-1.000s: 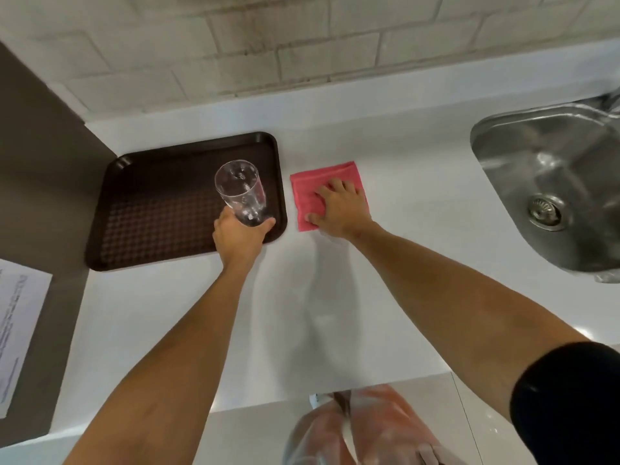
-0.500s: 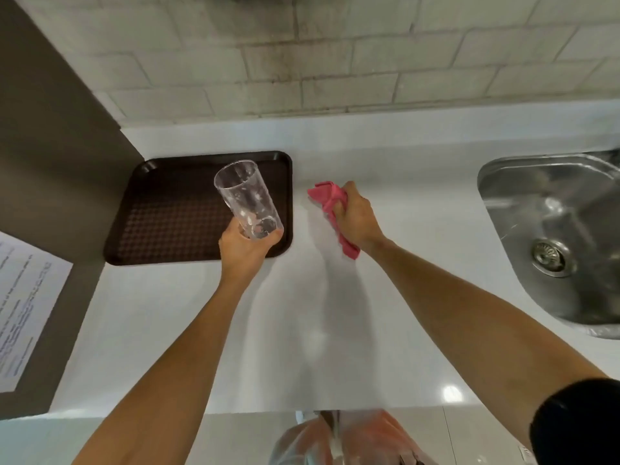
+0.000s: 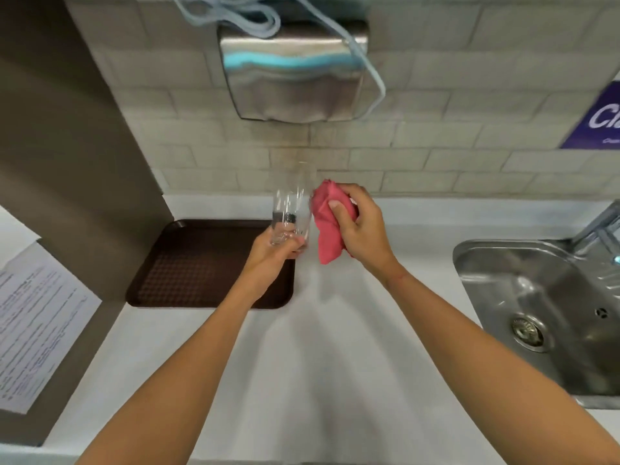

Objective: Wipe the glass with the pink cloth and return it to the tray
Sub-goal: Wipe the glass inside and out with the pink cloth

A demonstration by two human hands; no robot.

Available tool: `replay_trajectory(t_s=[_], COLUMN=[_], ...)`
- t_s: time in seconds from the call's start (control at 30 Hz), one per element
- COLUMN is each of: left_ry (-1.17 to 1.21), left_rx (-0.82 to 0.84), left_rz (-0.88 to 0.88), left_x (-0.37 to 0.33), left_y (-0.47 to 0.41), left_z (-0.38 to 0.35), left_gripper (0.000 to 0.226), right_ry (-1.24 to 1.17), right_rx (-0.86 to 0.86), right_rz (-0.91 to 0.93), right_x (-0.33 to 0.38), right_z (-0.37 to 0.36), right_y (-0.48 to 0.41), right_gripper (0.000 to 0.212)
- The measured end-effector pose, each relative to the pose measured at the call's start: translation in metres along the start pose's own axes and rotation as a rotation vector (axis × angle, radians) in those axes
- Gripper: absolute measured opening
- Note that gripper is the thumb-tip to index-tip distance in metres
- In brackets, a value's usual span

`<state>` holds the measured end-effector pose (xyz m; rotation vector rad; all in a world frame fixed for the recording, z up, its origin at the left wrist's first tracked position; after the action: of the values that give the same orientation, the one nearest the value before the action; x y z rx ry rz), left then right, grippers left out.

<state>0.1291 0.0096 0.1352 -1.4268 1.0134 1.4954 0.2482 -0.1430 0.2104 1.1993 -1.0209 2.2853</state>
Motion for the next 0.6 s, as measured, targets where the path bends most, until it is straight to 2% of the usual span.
replay_trajectory(t_s=[0.13, 0.27, 0.37, 0.5, 0.6], left_ry=[-0.027, 0.002, 0.067, 0.219, 0.357], left_rx=[0.055, 0.064, 0.109, 0.142, 0.061], left_rz=[0.026, -0.004, -0.048, -0.136, -0.127], left_x=[-0.007, -0.017, -0.024, -0.037, -0.047], left_y=[0.007, 0.016, 0.022, 0.026, 0.028], left_z=[-0.014, -0.022, -0.026, -0.033, -0.037], left_gripper=[0.041, 0.052, 0.055, 0.060, 0.084], right_ry=[0.157, 0.189, 0.178, 0.193, 0.202], right_rx=[0.021, 0.043, 0.038, 0.010, -0.019], right_rz=[0.101, 0.130, 0.146, 0.230, 0.270], right_x=[0.022, 0.032, 0.036, 0.044, 0.049], right_z=[0.005, 0.002, 0.001, -0.003, -0.006], right_y=[0.000, 0.004, 0.009, 0.010, 0.013], right_gripper=[0.029, 0.035, 0.044, 0.044, 0.043])
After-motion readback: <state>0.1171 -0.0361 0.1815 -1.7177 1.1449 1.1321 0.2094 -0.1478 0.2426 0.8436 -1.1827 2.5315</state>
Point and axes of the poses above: each hand's wrist, its own y-axis away from the middle knuckle, its own z-axis out of the back of the hand, x = y × z, the point moved 6 cm from there along -y, towards the middle knuckle, and after that the axes turned 12 degrees about x, right-handed, at the moved point
